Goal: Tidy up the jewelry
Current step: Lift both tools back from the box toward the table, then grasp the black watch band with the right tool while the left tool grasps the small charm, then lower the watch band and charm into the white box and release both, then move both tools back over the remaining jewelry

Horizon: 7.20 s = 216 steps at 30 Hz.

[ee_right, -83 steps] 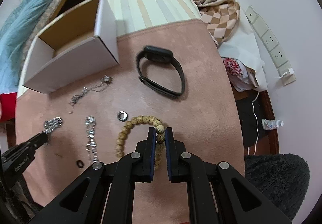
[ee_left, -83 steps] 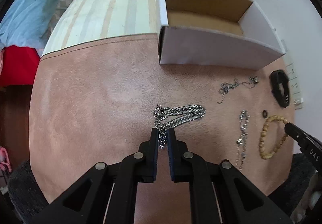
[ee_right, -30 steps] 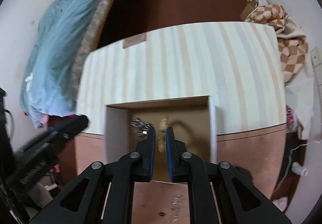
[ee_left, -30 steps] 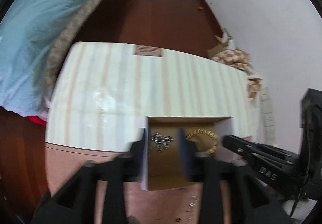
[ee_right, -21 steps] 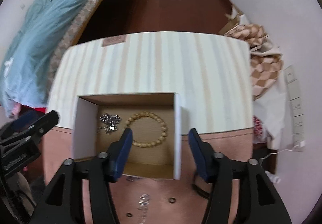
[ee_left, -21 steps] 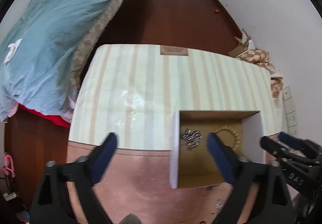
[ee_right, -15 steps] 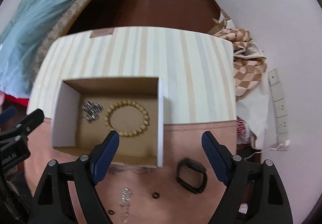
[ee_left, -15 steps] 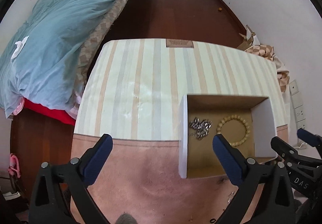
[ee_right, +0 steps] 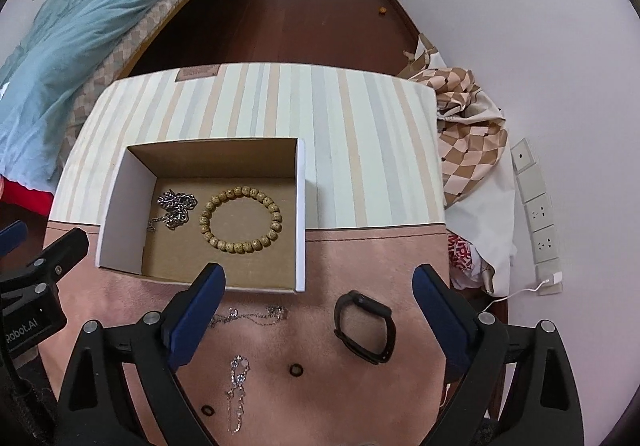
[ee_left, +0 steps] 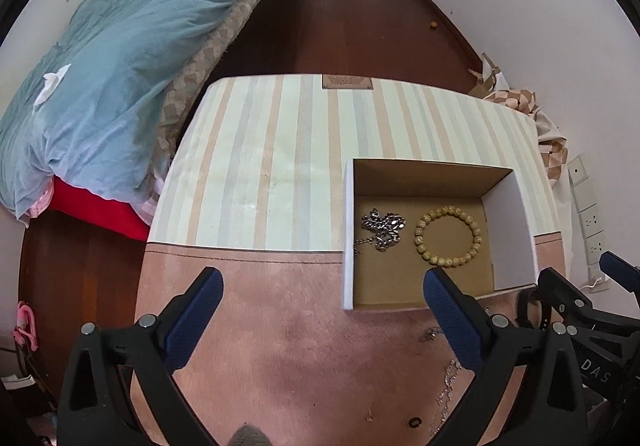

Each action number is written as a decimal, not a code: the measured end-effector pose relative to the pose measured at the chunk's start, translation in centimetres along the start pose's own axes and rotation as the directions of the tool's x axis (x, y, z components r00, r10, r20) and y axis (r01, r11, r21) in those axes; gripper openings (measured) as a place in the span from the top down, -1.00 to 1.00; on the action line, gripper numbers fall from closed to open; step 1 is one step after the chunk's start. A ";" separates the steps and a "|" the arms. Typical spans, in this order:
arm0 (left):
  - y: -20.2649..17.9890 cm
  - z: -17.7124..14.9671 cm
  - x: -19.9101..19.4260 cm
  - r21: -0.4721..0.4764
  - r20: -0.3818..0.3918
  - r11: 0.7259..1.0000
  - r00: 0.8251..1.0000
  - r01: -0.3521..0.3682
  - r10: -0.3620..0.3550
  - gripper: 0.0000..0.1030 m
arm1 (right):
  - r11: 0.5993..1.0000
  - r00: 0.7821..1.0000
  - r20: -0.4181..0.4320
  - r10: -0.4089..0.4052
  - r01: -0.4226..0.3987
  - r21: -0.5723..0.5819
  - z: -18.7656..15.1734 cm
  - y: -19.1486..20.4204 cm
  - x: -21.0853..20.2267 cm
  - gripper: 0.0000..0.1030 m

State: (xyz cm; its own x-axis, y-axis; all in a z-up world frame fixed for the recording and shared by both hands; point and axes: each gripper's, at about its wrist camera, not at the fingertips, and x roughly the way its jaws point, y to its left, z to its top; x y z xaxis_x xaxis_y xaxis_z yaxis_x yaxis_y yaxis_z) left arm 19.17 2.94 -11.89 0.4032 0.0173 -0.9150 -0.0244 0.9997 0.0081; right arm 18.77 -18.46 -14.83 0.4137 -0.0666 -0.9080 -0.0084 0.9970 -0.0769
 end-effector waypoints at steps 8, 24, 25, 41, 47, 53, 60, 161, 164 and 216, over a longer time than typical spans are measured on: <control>-0.8 -1.8 -4.3 0.014 0.059 1.000 0.998 0.000 -0.001 -0.99 | 1.000 0.996 0.092 -0.005 0.004 0.011 -1.5 -0.9 -4.8 -0.86; -0.9 -5.7 -13.8 0.006 0.184 0.999 0.982 0.033 -0.033 -0.99 | 1.000 0.965 0.262 0.003 -0.010 0.027 -5.6 -1.9 -15.4 -0.86; -1.0 -5.9 -14.1 0.009 0.185 0.999 0.982 0.037 -0.038 -0.99 | 1.000 0.963 0.269 0.002 -0.010 0.028 -5.9 -1.8 -15.9 -0.86; 0.3 -9.8 -11.1 -0.042 0.146 0.993 0.982 -0.112 0.117 -0.99 | 0.980 0.982 0.142 0.126 -0.146 0.139 -11.1 -4.5 -10.8 -0.70; 1.0 -13.4 -4.4 -0.040 -0.007 0.989 0.990 -0.140 0.140 -0.99 | 0.966 0.984 0.023 0.179 -0.180 0.187 -14.6 -5.2 -4.4 -0.11; 0.7 -14.5 -0.7 -0.038 -0.047 0.985 0.985 -0.167 0.165 -0.99 | 0.945 0.986 0.029 0.163 -0.165 0.282 -14.7 -8.1 -0.4 -0.11; 0.1 -12.6 2.2 -0.039 -0.062 0.981 0.980 -0.192 0.190 -0.99 | 0.928 0.992 0.028 0.121 -0.123 0.351 -10.5 -10.5 4.7 -0.11; -0.9 1.3 0.4 -0.014 0.043 0.998 0.998 0.055 -0.054 -0.87 | 0.974 0.974 0.038 0.224 -0.225 0.036 2.6 -1.3 2.0 -0.39; -0.7 0.4 0.3 -0.003 0.064 1.000 0.998 -0.004 0.004 -0.97 | 0.987 0.987 0.037 0.157 -0.157 0.013 1.4 -1.2 1.7 -0.70; 0.6 -11.2 -3.8 -0.026 0.058 0.993 0.991 -0.117 0.119 -0.99 | 0.980 0.984 0.046 0.172 -0.175 0.095 -11.9 -3.8 -2.5 -0.26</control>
State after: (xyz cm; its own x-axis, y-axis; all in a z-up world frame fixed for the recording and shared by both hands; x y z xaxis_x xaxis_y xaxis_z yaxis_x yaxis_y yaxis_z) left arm 7.36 3.22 -12.94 0.4501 0.1369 -0.8824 -0.0950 0.9899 0.1051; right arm 6.95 -22.56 -17.12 0.4474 0.1073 -0.8879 0.0061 0.9924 0.1231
